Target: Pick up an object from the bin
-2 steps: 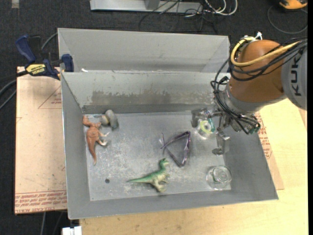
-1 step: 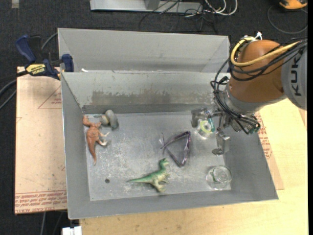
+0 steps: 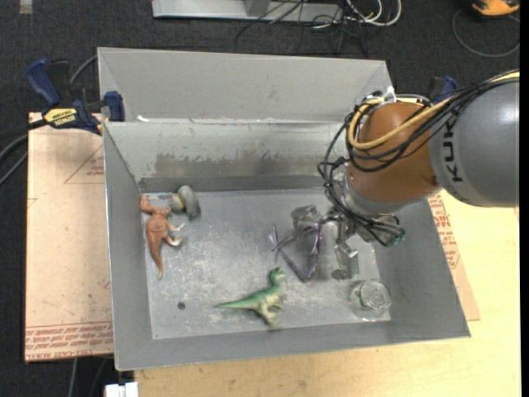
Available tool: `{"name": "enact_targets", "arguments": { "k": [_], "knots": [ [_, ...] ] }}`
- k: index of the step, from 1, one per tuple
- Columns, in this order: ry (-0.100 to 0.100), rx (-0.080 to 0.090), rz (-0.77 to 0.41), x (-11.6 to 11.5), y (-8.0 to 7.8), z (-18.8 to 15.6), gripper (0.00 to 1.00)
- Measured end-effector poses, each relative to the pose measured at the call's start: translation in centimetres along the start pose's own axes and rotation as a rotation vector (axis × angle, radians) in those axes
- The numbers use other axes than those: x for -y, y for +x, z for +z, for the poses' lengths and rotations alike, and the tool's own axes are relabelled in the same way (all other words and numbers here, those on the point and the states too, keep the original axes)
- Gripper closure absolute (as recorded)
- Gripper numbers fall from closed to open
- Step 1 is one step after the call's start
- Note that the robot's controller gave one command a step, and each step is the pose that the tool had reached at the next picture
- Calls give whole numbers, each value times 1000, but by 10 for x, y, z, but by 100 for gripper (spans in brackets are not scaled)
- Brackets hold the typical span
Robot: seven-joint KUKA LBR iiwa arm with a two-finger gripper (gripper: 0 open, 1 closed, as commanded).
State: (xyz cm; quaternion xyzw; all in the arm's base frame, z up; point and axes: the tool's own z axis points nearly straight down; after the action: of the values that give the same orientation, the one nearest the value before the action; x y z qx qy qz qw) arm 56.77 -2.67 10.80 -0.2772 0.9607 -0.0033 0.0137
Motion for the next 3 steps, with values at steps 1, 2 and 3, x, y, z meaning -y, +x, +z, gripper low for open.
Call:
{"name": "enact_targets", "arguments": {
  "k": [1, 2, 3],
  "knots": [
    [-3, -2, -32, -5, -2, 11, 0],
    [-7, -3, -85, -5, -2, 18, 0],
    [-4, -1, -29, -23, 12, 5, 100]
  ]
}}
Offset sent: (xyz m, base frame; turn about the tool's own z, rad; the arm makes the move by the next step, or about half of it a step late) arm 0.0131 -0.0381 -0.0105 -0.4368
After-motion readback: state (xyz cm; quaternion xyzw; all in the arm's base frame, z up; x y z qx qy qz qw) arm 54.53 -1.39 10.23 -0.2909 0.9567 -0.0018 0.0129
